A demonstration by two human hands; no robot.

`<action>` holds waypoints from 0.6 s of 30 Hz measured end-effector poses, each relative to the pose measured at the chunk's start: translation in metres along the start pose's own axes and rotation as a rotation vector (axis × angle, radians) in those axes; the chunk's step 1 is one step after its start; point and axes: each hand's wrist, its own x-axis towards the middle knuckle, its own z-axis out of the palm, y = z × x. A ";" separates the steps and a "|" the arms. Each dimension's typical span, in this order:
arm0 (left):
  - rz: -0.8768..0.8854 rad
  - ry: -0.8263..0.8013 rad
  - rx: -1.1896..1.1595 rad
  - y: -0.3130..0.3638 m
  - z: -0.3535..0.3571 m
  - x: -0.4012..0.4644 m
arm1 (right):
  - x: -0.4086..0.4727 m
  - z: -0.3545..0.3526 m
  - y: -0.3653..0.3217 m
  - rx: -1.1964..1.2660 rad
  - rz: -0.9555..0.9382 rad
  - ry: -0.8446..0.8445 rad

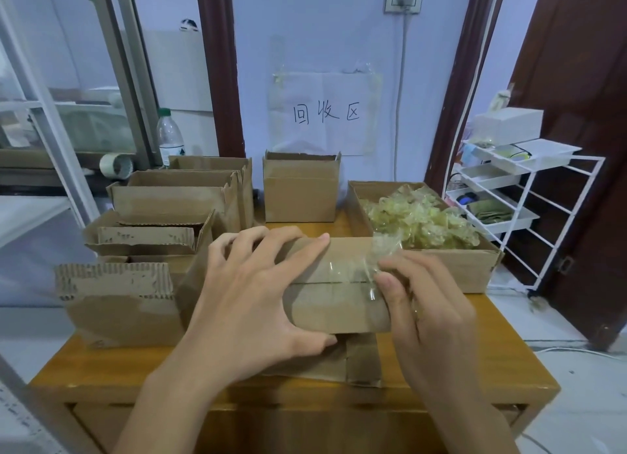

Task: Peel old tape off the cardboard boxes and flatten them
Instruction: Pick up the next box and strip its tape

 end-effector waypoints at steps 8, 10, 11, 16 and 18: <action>-0.005 0.024 -0.012 -0.002 0.001 0.001 | 0.002 -0.006 0.001 0.155 0.088 0.092; 0.003 0.027 -0.008 -0.001 0.002 0.001 | 0.001 -0.007 0.002 0.122 0.050 0.158; 0.007 0.028 -0.010 0.000 0.002 0.001 | 0.001 -0.007 0.001 0.100 0.026 0.178; 0.014 0.016 0.001 0.000 0.003 0.001 | 0.008 0.003 -0.010 0.005 -0.102 0.109; 0.017 0.018 -0.002 0.001 0.002 0.001 | 0.011 0.010 -0.012 -0.016 -0.132 0.067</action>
